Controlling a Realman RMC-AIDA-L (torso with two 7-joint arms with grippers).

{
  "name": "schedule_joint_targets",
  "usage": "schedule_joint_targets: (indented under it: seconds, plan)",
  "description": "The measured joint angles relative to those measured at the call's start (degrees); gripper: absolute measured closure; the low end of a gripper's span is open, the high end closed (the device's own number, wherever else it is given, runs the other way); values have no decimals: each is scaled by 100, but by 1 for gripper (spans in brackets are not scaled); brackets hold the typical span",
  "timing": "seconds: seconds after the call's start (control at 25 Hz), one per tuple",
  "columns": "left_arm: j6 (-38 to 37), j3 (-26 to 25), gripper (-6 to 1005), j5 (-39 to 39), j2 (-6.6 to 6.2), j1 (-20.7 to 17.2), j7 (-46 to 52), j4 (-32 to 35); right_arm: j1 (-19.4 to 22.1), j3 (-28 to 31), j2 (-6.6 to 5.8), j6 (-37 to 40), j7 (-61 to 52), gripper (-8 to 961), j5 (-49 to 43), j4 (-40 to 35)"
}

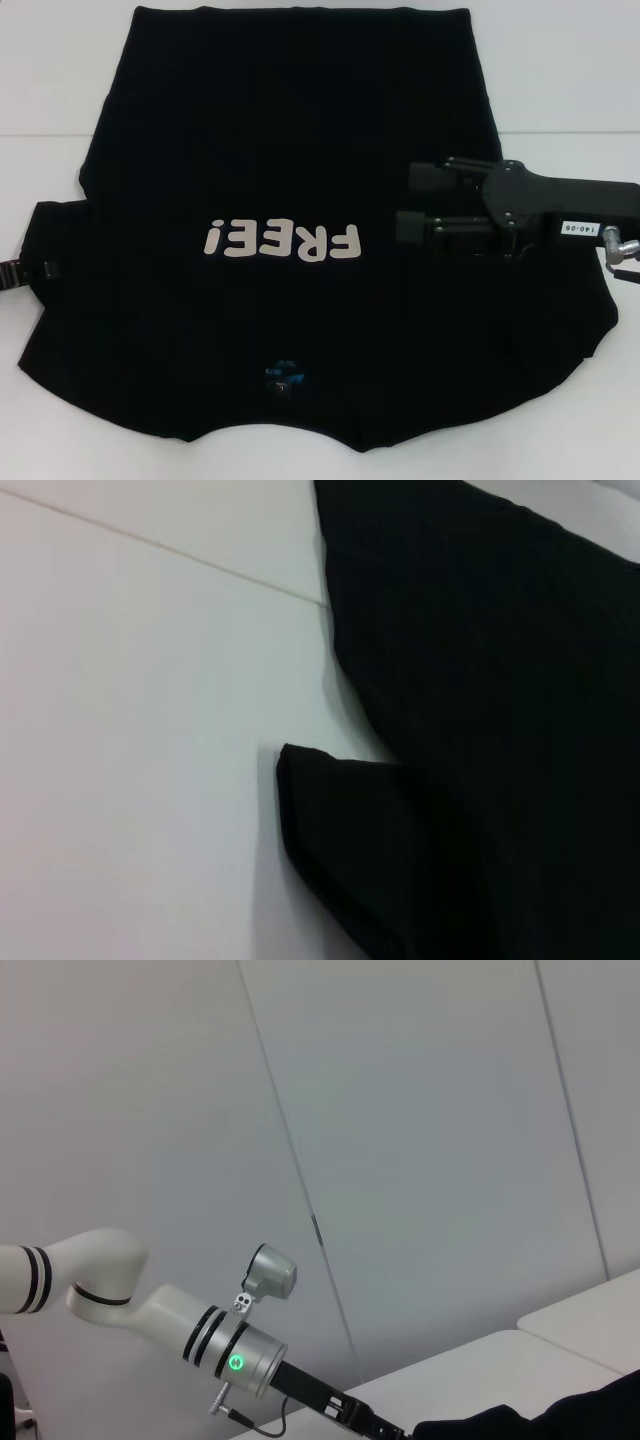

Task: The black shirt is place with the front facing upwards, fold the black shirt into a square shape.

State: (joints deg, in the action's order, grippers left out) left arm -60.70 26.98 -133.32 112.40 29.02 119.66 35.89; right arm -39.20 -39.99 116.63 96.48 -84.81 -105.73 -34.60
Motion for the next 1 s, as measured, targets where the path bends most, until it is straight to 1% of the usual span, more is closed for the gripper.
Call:
schedule_joint_targets:
  seconds: [0.32,0.52,0.72,0.88,1.0]
  plan:
    - [71,-7,560,-19,10,27,6,44,4,0,0,0,0,57,62,-3]
    - [87,-8,796,-19,10,43,13,60,9,0,0,2,0,57,84,-11]
    - [137,-8,975,-19,10,54,14,61,9,0,0,1,0,57,88,-13]
    - [256,-34,975,-19,-4,41,14,119,16,0,2,-2,1,57,134,5]
    - [392,-46,974,-19,-32,16,14,197,37,0,44,-4,13,57,151,18]
